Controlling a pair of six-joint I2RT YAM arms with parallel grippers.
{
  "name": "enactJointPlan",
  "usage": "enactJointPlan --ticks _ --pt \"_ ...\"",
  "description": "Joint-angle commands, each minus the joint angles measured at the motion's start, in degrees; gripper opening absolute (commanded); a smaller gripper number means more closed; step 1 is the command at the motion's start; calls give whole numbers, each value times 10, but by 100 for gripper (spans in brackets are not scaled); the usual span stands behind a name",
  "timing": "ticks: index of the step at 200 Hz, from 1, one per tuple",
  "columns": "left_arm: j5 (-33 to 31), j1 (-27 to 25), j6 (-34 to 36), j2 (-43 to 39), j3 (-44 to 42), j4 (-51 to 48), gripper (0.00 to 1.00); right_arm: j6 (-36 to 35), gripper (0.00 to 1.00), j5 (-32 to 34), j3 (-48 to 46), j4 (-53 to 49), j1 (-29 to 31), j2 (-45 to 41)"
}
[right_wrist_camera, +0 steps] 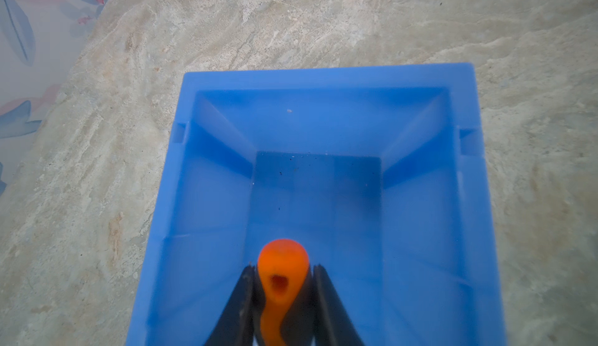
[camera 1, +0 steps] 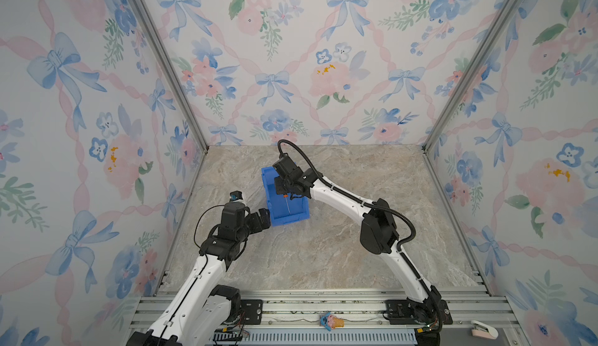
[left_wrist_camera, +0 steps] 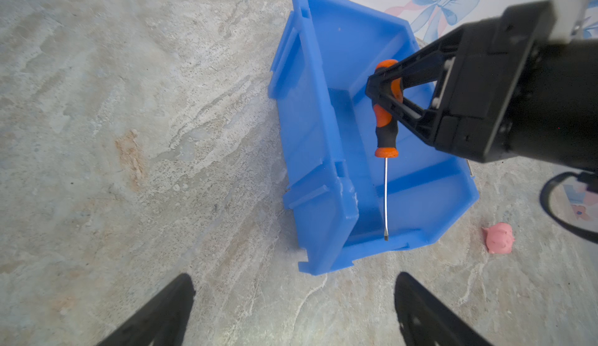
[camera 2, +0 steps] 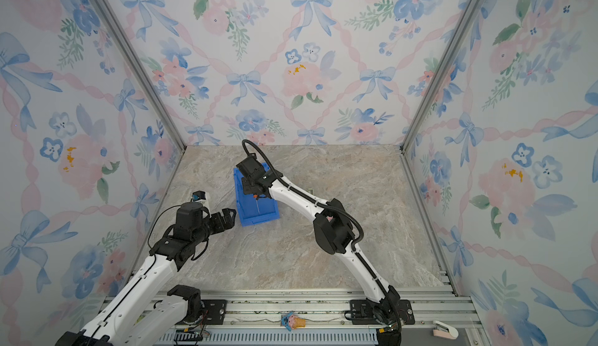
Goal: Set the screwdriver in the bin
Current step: 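Lift the screwdriver with the right gripper and carry it over the blue bin, then lower the screwdriver into the blue bin and open the right gripper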
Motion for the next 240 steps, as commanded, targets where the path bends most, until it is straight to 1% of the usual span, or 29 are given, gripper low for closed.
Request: enactJointPlan --ticks 1,44,84,136,196,240 --pt "-4 5 8 -2 -8 -4 98 -10 0 15 21 -1 3 16" --pt "-5 5 8 -4 -9 -3 97 -10 0 23 49 -4 4 50" --pt "-6 6 7 -2 -11 -1 97 5 0 25 74 -8 4 76" --pt "-4 6 8 4 -12 4 97 9 0 34 82 -11 3 95" --pt "1 10 8 5 -14 8 97 9 8 37 79 -2 6 106" --pt "4 12 8 7 -15 12 97 9 20 38 83 2 10 111"
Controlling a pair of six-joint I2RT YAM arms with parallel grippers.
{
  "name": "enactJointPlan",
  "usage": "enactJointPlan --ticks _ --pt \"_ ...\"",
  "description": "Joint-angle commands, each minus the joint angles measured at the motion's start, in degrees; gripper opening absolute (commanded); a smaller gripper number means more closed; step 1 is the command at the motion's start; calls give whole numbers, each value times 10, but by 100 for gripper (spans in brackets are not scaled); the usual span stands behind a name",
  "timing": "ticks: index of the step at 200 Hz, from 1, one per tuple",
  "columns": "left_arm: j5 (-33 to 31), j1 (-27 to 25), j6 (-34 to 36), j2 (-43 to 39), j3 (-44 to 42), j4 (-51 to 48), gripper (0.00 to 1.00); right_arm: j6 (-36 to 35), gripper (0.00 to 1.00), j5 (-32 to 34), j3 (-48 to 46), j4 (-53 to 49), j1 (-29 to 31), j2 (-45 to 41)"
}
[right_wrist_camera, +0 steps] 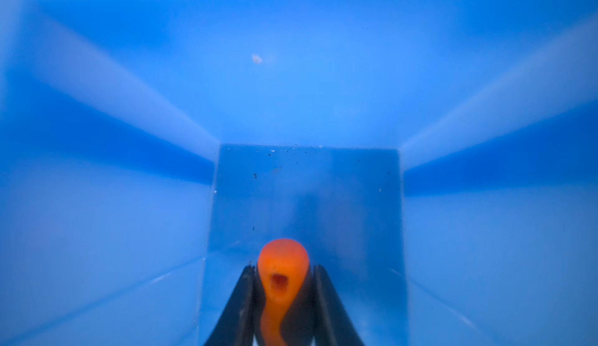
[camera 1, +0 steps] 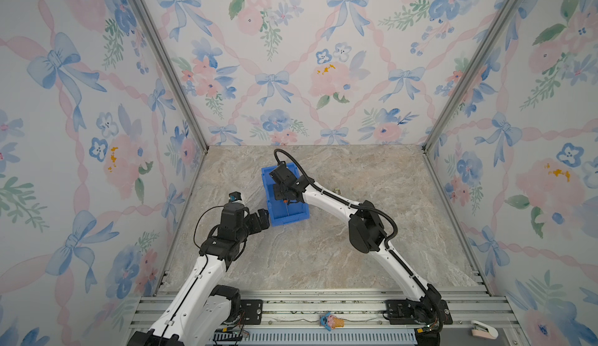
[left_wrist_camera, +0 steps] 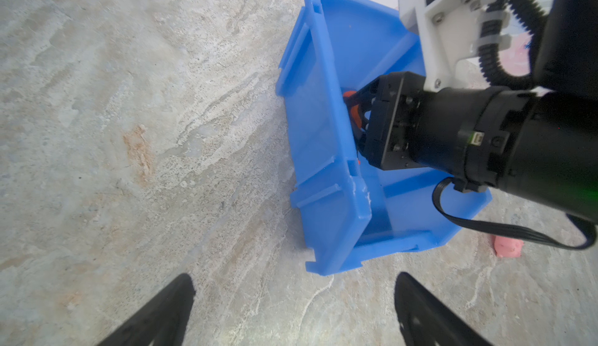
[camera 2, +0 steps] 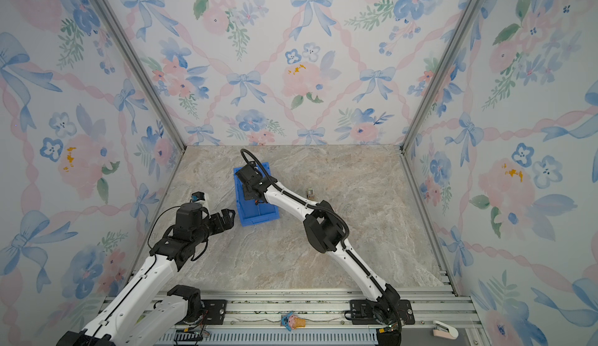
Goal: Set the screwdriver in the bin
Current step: 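Lower the screwdriver into the blue bin and open the right gripper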
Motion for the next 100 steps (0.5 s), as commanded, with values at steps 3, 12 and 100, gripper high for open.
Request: enactJointPlan --ticks 3,12,100 --pt "6 6 8 5 -8 9 97 7 21 11 20 2 9 13" --pt "6 5 9 5 -8 9 98 6 23 11 20 3 9 13" --pt "11 8 9 5 -8 11 97 8 31 22 22 4 13 17"
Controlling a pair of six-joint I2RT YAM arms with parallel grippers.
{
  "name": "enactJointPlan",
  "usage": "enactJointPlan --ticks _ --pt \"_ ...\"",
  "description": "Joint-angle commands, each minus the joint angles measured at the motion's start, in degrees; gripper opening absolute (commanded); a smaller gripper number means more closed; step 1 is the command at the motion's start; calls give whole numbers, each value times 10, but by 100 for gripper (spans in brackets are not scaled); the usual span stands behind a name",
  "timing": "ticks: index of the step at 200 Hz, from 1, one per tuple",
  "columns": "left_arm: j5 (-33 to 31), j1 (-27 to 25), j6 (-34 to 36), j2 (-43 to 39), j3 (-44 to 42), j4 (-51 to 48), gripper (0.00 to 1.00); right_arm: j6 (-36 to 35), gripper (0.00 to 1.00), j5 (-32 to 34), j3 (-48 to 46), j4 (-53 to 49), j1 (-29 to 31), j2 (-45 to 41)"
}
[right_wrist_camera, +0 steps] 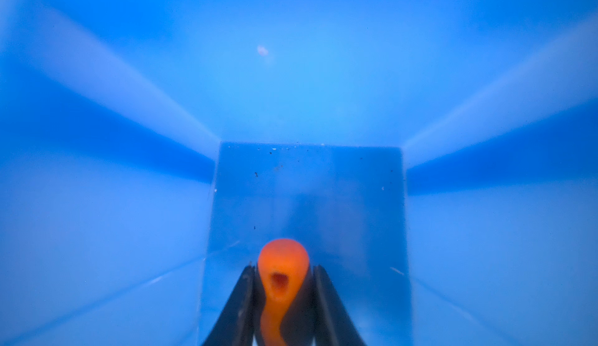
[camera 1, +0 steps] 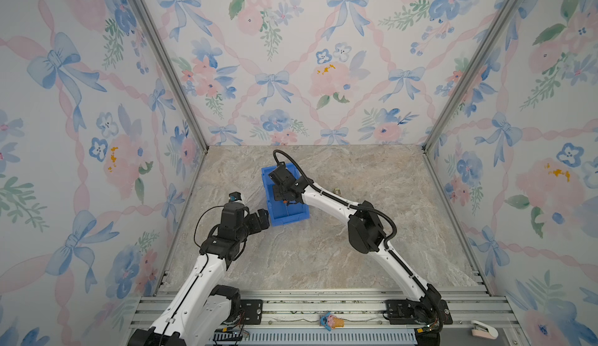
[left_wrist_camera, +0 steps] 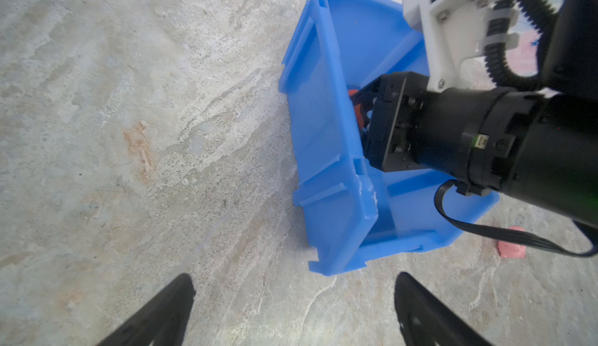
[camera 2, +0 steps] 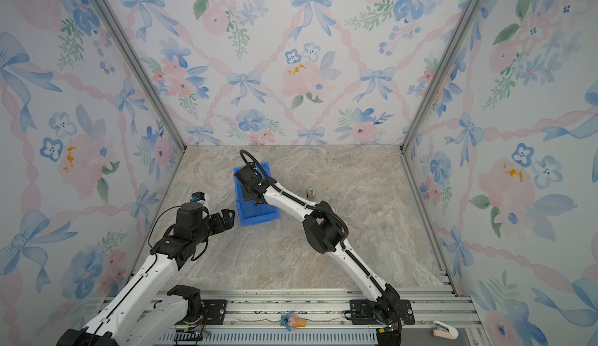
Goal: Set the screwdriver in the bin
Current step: 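Lower the screwdriver into the blue bin and open the right gripper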
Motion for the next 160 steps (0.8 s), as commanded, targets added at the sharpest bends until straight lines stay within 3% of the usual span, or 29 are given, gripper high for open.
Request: enactJointPlan --ticks 1,53,111,140,160 --pt "9 5 9 -2 -7 11 97 8 31 13 21 4 9 15" --pt "8 5 9 -3 -8 11 97 3 40 20 26 11 14 13" --pt "10 8 11 -3 -5 11 98 -10 42 31 32 16 16 -14" --pt "5 11 11 -4 -3 10 97 -37 43 38 12 18 19 -61" --pt "-18 11 1 -13 0 9 98 -52 46 52 -62 33 20 -131"
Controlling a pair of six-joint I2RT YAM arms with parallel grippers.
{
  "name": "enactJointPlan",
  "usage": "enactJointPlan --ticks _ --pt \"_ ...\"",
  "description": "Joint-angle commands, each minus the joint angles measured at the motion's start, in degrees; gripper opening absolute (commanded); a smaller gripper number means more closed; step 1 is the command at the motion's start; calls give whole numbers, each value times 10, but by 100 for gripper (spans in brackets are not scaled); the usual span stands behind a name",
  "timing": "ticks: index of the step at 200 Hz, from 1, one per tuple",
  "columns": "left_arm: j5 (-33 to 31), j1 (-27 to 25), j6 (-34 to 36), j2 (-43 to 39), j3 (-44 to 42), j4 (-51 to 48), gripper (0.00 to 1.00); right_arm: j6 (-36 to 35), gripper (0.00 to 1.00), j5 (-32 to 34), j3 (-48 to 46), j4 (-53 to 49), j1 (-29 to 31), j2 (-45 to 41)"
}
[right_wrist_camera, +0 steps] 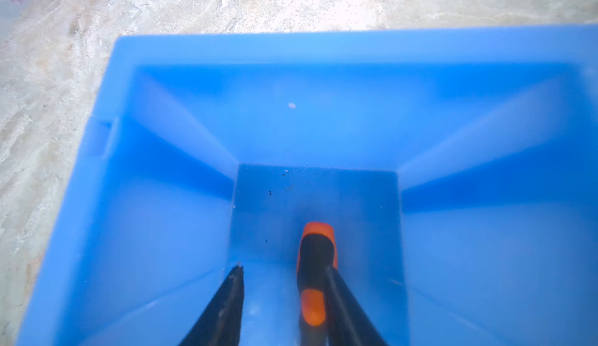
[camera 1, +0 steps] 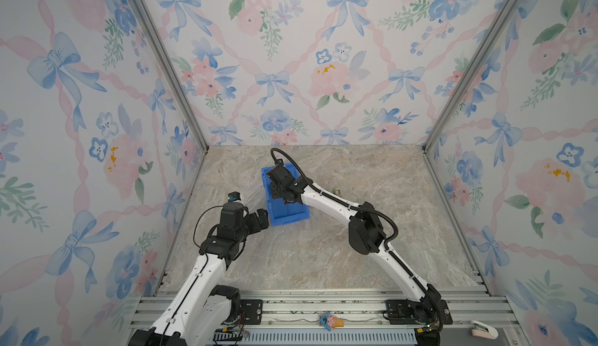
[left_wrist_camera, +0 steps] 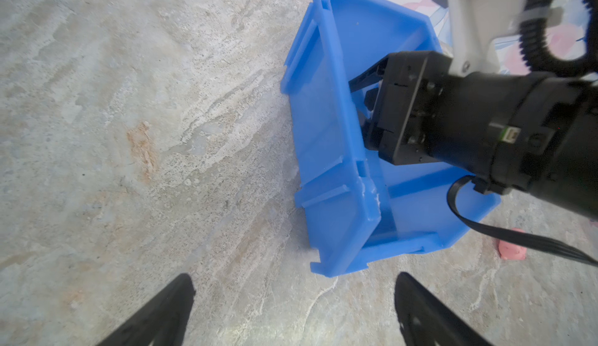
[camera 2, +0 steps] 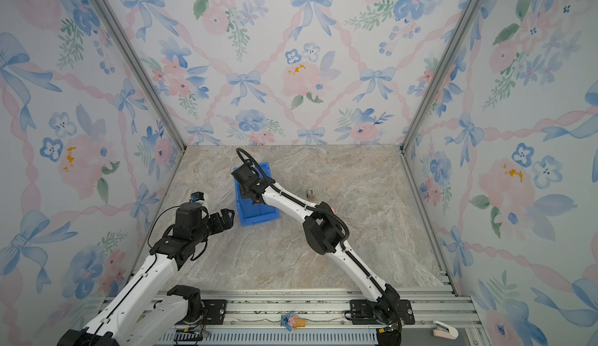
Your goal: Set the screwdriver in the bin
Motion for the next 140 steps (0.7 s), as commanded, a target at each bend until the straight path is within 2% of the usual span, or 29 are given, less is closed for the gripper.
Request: enactJointPlan --ticks 1,13,39,77,83,109,140 --pt "-23 5 -1 -12 0 9 97 -31 46 26 -61 17 9 -110" --pt "-42 6 -4 -14 1 10 97 -44 50 32 -140 50 10 -173" --pt "-80 6 17 -27 10 10 97 -70 68 63 -323 101 8 -330" --pt "-205 11 35 -17 13 21 97 -85 99 143 -596 103 -24 -590" --pt "-215 12 46 -11 9 30 98 -84 97 154 -637 97 -35 -628" --pt "-258 13 86 7 -13 81 97 -79 97 173 -773 51 -114 -775" --pt "-275 15 147 14 -60 188 97 -94 97 144 -902 69 -260 -903"
